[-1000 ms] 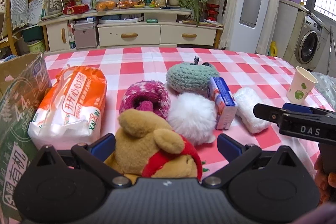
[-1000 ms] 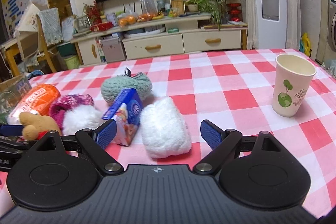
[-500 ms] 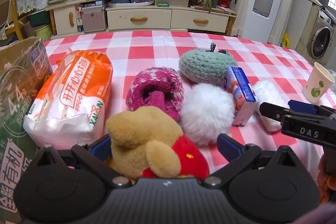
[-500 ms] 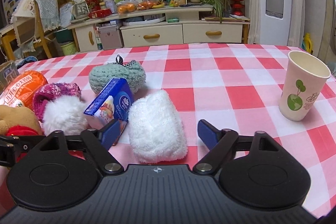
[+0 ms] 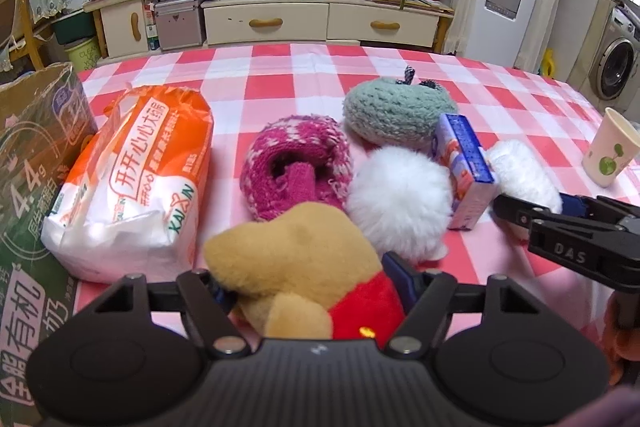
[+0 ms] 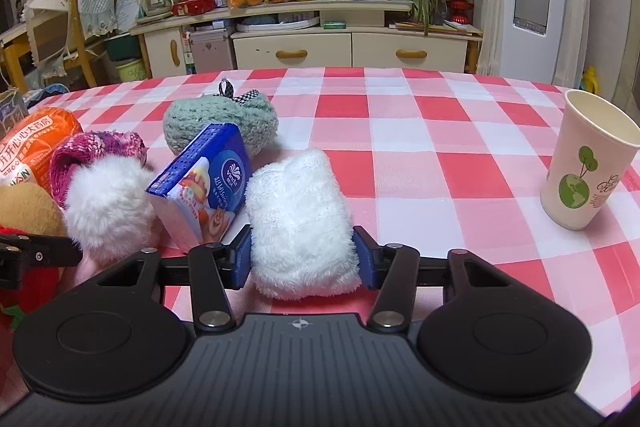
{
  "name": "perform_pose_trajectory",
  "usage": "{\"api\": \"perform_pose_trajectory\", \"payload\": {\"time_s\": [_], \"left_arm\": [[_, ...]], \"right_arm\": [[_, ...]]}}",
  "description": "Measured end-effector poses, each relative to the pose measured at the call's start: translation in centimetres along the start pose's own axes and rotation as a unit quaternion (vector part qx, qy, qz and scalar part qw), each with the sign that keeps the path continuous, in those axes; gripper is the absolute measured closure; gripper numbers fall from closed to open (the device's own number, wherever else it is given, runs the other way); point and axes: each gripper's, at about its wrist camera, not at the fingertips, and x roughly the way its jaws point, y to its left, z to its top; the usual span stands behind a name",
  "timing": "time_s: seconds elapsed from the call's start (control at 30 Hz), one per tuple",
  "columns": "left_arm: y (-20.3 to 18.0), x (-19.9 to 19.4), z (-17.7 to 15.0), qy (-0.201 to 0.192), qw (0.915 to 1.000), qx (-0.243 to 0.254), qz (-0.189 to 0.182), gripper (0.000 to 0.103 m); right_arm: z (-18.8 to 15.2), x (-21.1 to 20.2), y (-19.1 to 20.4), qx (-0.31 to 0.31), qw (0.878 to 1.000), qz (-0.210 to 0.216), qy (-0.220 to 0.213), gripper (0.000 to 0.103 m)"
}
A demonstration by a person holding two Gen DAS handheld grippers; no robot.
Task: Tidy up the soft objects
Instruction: 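Grasp the white fluffy roll with the right gripper while the left gripper grasps the brown teddy bear, then carry the white roll and teddy bear toward the cardboard box with both grippers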
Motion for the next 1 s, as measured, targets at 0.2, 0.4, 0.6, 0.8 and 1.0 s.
{"api": "perform_pose_trajectory", "payload": {"time_s": [0.2,0.4,0.6,0.8,1.0], "left_arm": [[-0.1,-0.5,-0.5,0.003,0.9997,-0.010,-0.022,0.033],[-0.5,-0.8,-1.0,-0.002,0.9993,-0.011,-0.035,0.033],[0.0,-1.1,-1.4,-0.004,0.9983,-0.025,-0.053,0.033],[0.4,-1.4,-1.8,0.003,0.9958,-0.039,-0.082,0.033],[1.3,-1.6,-2.1,0.012,0.9927,-0.052,-0.108,0.033]], "right_arm": [[-0.3,0.0,0.5,-0.010,1.000,0.005,0.003,0.045],[-1.0,-0.6,0.8,-0.016,1.000,0.004,0.001,0.045],[-1.7,-1.3,0.7,-0.006,1.000,0.008,0.001,0.045],[-2.6,-2.4,0.2,0.051,0.998,0.042,-0.002,0.046],[-3.4,-3.0,0.0,0.117,0.991,0.067,-0.005,0.046]]}}
